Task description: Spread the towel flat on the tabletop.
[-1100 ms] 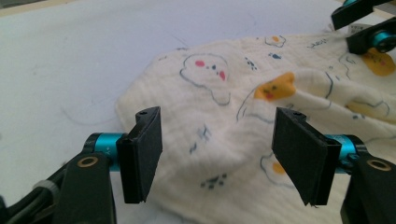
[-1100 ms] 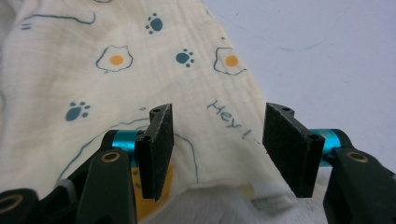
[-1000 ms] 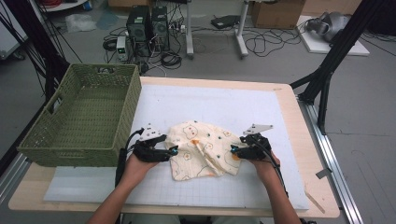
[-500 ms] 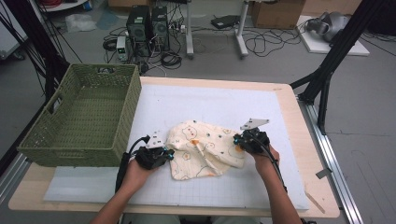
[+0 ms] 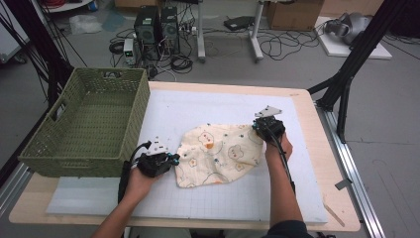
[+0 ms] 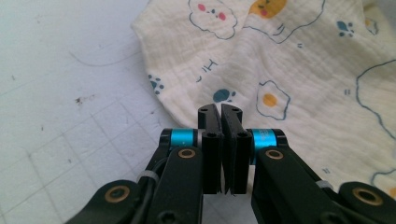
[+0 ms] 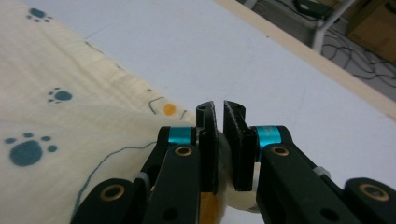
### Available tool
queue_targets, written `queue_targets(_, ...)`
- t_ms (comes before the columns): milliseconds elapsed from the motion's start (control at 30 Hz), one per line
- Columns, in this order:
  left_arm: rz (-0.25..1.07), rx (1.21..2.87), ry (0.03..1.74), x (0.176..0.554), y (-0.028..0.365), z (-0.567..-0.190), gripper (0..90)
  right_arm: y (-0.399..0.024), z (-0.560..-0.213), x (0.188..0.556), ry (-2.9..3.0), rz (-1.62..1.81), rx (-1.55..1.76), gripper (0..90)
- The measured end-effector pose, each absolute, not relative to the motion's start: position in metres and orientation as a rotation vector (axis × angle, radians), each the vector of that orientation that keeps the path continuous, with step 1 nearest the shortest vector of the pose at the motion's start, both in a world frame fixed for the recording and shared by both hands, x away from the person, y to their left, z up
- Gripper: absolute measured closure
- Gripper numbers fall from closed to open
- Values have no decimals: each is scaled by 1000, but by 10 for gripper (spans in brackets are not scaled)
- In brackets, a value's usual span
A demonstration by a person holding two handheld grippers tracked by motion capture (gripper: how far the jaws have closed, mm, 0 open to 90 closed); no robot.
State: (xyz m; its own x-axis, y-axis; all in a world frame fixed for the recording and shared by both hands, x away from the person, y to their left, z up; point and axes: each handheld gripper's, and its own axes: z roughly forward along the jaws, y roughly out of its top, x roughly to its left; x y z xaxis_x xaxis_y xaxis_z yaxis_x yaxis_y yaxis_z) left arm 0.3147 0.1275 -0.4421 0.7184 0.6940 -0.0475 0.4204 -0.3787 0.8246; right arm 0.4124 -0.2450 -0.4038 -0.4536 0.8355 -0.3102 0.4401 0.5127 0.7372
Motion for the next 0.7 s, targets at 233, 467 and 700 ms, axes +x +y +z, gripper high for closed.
queue_targets(233,384,2005,839,315,128,-441,853,-250,-397,406,2064,937,1094,577)
queue_targets(467,384,1952,857,315,128,-441,655,-268,-380,370,2086,1151,1016,512)
queue_targets(700,395,1937,849,314,127,-439,588,-267,-397,316,2285,1249,840,575)
